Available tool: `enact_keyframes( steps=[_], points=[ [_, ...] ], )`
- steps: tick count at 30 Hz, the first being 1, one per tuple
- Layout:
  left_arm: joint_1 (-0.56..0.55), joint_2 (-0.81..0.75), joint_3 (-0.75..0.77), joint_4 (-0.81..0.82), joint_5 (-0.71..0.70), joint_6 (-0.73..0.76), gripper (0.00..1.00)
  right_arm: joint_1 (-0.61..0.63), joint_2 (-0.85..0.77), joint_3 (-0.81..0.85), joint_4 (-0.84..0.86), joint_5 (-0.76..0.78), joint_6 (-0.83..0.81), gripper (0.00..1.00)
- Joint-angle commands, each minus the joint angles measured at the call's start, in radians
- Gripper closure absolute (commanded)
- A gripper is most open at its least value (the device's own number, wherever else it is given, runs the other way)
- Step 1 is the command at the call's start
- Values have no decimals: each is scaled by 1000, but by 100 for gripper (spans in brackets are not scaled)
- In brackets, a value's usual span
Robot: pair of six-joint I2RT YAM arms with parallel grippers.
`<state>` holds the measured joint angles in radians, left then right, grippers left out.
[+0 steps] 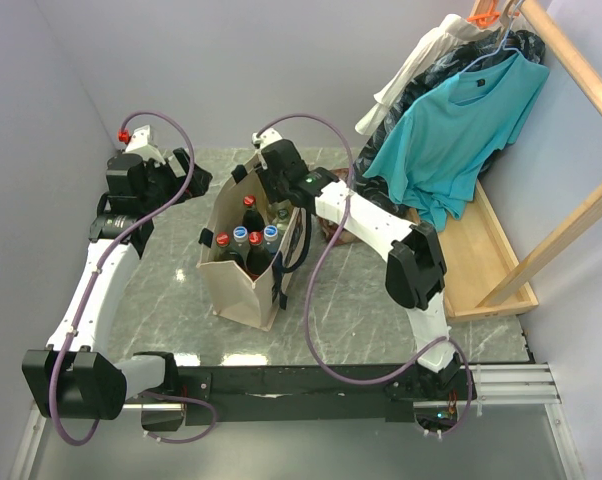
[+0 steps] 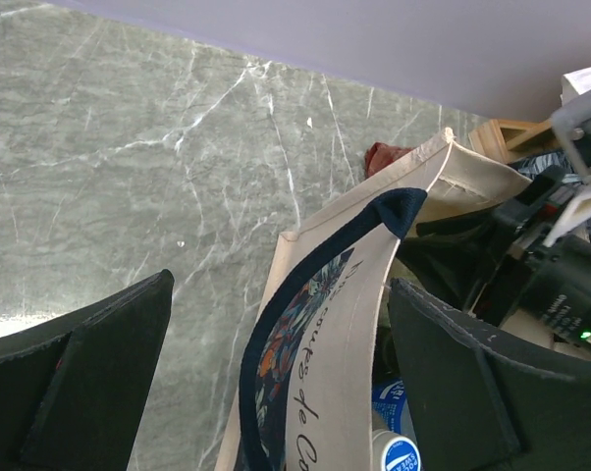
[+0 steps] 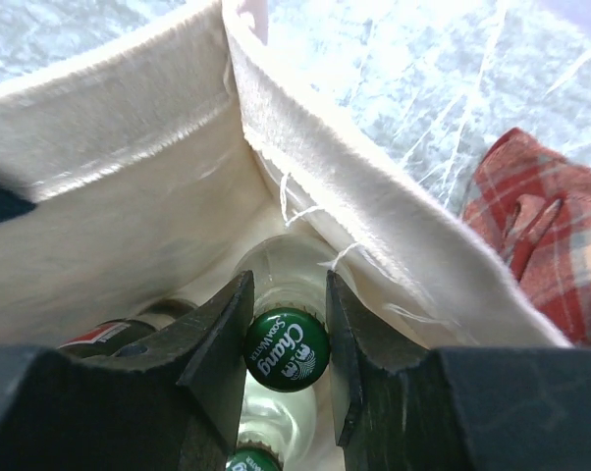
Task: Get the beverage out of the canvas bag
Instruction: Take out the drink from the canvas bag.
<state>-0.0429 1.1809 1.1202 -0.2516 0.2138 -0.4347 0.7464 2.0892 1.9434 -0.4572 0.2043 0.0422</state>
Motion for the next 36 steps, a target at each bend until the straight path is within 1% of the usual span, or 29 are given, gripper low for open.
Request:
enact_keyframes(
  steps=[1,13,22,28,36],
  points=[
    [0,-27,3,34,25,-6,4,1,-135,35,177,52,-25,100],
    [0,-49,-11,41,52,-29,4,10,-129,124,147,46,-33,100],
    [0,-89,-14,3,-1,-24,4,24,-149,198,77,52,-33,100],
    [0,-127,-33,3,10,-38,4,34,-176,201,46,66,-33,100],
    [0,-138,-36,-3,35,-53,4,54,-219,184,55,98,-65,100]
  ],
)
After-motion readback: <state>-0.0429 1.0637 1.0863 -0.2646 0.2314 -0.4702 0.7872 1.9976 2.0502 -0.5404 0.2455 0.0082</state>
